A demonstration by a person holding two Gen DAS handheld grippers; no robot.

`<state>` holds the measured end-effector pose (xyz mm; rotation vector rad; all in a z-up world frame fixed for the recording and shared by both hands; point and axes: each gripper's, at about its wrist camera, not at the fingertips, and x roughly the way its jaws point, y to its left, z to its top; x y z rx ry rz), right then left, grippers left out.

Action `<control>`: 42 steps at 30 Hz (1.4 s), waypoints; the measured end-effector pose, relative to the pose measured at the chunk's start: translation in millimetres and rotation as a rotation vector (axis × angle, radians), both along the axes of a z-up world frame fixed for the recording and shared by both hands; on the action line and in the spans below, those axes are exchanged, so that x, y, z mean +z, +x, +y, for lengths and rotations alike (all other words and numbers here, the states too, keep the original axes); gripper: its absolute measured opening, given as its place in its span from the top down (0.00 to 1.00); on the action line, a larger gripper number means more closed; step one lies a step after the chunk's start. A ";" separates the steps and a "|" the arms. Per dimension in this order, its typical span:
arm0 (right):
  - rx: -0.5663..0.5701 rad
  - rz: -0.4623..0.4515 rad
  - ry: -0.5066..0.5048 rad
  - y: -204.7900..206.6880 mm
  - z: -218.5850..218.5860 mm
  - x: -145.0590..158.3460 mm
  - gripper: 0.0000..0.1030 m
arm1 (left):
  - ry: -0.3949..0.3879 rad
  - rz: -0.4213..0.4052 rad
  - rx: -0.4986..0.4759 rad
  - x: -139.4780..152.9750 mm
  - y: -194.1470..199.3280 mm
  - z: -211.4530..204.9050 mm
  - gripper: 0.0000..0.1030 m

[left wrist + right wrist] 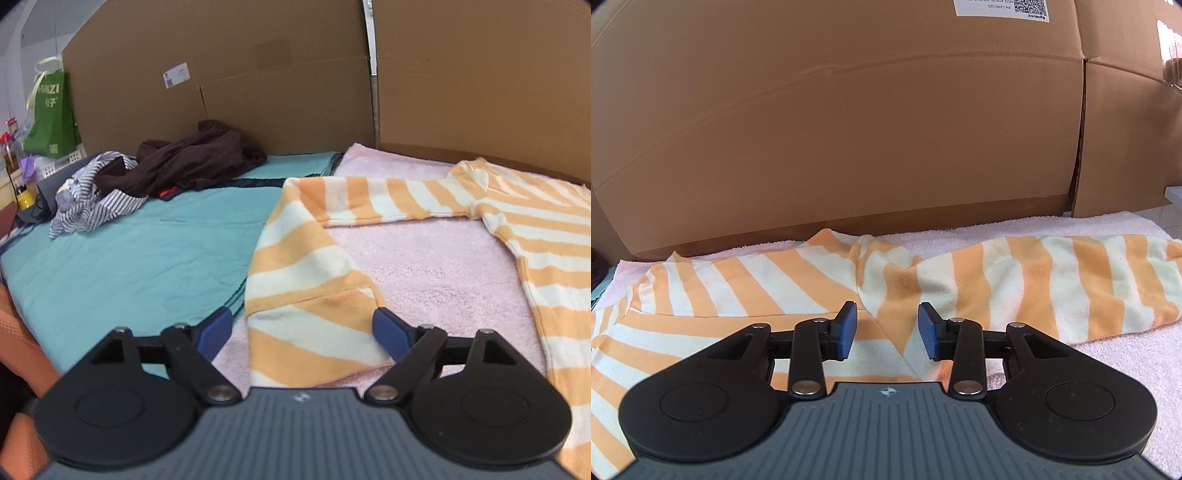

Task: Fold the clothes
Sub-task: 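Grasp the sleeve cuff with the left gripper, then lift the held sleeve with the left gripper toward the right gripper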

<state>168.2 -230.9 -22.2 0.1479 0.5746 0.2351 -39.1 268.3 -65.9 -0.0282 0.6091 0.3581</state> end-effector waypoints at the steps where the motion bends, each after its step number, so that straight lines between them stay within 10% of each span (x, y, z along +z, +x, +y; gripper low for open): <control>1: -0.001 -0.001 0.001 -0.5 -0.6 0.2 0.62 | -0.041 -0.011 -0.009 0.1 -0.7 3.3 0.41; 4: -0.005 -0.003 0.005 -1.2 -1.4 1.4 0.62 | -0.064 -0.028 -0.017 0.0 -3.8 5.9 0.77; 8: -0.010 -0.009 0.009 -1.0 -2.6 2.1 0.62 | -0.131 -0.059 -0.016 9.3 -5.2 14.8 0.97; 21: 0.047 -0.029 -0.011 -19.0 15.2 39.7 0.64 | -0.221 -0.167 -0.153 88.3 26.2 4.9 0.99; 31: 0.299 -0.107 -0.164 -75.9 58.8 77.6 0.63 | -0.215 -0.125 -0.358 75.8 59.3 -52.8 0.99; 42: 0.573 -0.121 -0.201 -107.3 135.6 66.8 0.63 | -0.263 -0.081 -0.374 52.3 70.4 -44.8 0.99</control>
